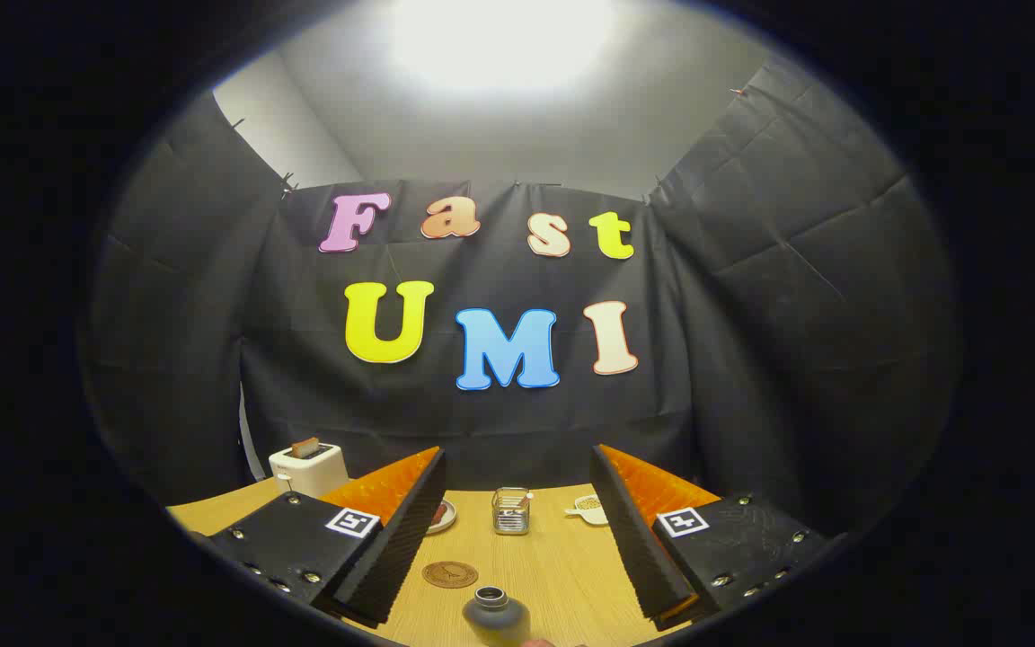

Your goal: Take the bottle from table, then pour the juice into the cup, finally place the bottle on the coaster

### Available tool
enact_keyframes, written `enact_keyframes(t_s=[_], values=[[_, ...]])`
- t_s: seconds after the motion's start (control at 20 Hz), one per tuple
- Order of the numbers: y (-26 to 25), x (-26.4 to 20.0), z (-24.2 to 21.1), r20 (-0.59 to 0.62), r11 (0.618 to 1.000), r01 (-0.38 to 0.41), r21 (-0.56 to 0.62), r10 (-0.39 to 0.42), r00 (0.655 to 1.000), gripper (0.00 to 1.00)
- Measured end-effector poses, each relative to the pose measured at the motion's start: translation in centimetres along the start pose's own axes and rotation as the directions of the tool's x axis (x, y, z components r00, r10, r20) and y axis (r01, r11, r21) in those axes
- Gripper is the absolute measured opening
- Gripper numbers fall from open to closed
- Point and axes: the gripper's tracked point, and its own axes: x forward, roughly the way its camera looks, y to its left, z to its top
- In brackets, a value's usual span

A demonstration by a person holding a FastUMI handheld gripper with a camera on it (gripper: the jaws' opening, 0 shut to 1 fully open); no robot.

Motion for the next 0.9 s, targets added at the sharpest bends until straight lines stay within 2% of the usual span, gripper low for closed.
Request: enact_keyframes(t_s=[0.9], values=[[1.3,0.2,-0.2,0.01,0.998,-0.048,-0.026,0.049,0.999,0.97]])
